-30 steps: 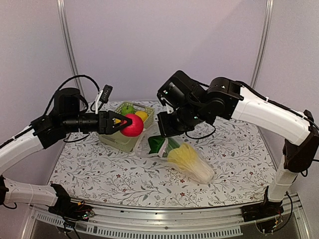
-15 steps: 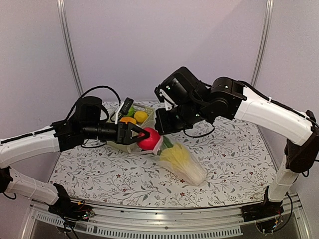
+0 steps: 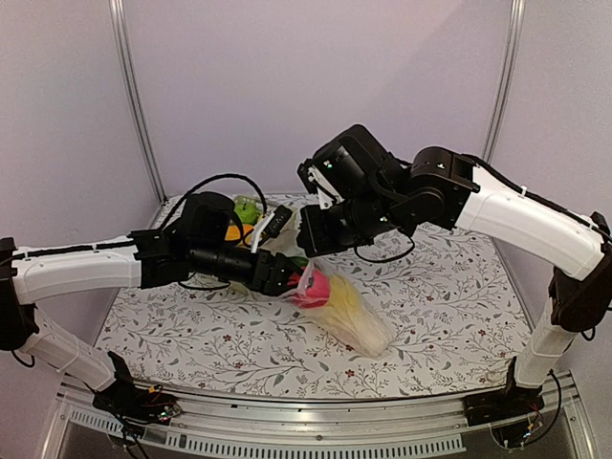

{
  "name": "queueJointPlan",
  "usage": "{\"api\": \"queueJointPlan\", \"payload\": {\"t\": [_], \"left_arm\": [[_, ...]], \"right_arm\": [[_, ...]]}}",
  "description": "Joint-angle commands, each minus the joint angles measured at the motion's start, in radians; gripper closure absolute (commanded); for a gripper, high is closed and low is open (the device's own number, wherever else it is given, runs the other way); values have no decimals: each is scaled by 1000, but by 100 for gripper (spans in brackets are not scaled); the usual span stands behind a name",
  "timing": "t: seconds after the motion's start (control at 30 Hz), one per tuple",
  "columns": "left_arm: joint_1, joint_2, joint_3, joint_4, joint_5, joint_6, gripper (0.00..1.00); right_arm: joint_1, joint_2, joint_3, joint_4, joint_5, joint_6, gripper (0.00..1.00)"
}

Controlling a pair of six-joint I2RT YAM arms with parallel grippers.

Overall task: Place the food in the zip-top bag and seal the zipper
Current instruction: Place the fake fruit in the zipper food storage bag.

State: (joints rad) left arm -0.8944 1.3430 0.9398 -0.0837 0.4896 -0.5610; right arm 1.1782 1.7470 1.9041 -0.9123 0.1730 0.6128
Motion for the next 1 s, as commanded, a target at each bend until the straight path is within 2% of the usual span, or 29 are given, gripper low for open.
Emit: {"api": "queueJointPlan", "payload": {"t": [0.0, 0.1, 0.27, 0.53, 0.8, 0.97], "left_arm": [[-20, 16, 32, -32, 18, 31, 22], [-20, 15, 37, -41, 15, 35, 15], [-20, 7, 42, -55, 3, 42, 12], [-19, -56, 46, -95, -79, 60, 12], [39, -282, 141, -317, -227, 145, 5], [141, -295, 242, -541, -274, 203, 2]], "right_arm": [[2, -33, -13, 34, 0, -1, 100], [3, -36, -16, 34, 2, -1, 100], [4, -38, -17, 34, 5, 2, 100], [3, -42, -27, 34, 13, 7, 100], [2, -71, -64, 34, 55, 26, 100], [1, -77, -69, 34, 54, 25, 100]]}}
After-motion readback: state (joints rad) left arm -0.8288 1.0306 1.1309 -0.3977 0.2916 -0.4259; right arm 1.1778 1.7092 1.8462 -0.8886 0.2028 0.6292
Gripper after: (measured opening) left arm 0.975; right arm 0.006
